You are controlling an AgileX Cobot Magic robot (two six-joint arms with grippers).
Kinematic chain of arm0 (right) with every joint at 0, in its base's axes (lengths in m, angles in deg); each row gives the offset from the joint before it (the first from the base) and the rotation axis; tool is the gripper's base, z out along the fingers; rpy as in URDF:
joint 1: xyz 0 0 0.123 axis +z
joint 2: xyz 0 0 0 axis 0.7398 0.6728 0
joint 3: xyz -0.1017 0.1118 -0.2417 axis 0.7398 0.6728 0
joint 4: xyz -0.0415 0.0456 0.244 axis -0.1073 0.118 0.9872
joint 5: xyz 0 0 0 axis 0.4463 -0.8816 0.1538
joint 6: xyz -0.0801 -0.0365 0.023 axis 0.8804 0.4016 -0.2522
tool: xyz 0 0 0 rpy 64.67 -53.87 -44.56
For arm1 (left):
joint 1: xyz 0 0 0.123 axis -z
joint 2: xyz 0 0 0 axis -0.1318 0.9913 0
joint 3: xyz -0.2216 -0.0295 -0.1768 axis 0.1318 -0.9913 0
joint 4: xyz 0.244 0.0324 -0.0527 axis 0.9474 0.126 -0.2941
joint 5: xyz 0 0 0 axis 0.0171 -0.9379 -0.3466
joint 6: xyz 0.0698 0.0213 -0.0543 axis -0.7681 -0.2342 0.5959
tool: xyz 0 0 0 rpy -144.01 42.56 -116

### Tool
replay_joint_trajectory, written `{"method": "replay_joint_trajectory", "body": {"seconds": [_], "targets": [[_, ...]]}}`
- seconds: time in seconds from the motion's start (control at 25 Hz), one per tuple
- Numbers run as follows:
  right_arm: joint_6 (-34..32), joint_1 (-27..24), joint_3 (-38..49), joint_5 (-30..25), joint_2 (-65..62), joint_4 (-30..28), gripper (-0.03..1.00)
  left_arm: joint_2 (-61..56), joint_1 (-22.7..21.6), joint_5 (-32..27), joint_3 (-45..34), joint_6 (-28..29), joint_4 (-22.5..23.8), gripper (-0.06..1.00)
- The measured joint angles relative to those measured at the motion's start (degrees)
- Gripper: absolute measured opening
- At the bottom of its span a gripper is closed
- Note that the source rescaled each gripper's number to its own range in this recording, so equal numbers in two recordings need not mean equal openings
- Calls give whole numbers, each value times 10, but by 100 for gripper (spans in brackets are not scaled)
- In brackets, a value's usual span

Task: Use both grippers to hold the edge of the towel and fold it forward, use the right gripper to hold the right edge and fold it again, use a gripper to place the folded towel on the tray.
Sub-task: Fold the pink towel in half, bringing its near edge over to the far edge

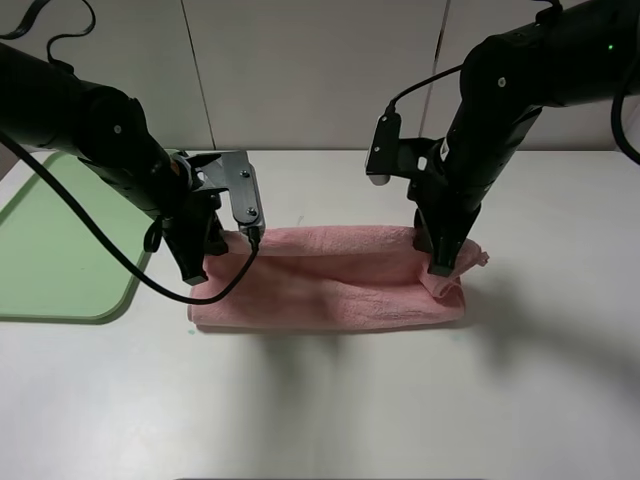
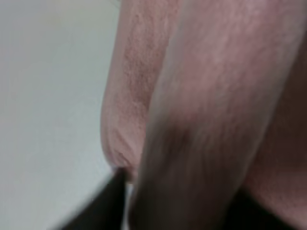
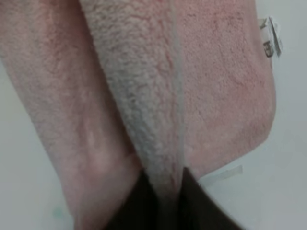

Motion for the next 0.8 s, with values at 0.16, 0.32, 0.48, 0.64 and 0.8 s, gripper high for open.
{"method": "replay_joint_trajectory", "body": {"seconds": [0.16,0.32,0.48,0.64,0.8], "targets": [[-110,0,0,22,0,-41,91,0,-3,21,-1,28,4,88],[-169,0,0,26,0,-93,99,0,-3,29,-1,36,5,98],[-174,0,0,30,0,-97,100,1,-3,33,-1,37,6,99],[-174,0,0,34,0,-97,100,2,-3,42,-1,38,6,100],[-174,0,0,34,-1,-97,100,2,-3,42,-1,38,6,100]]}}
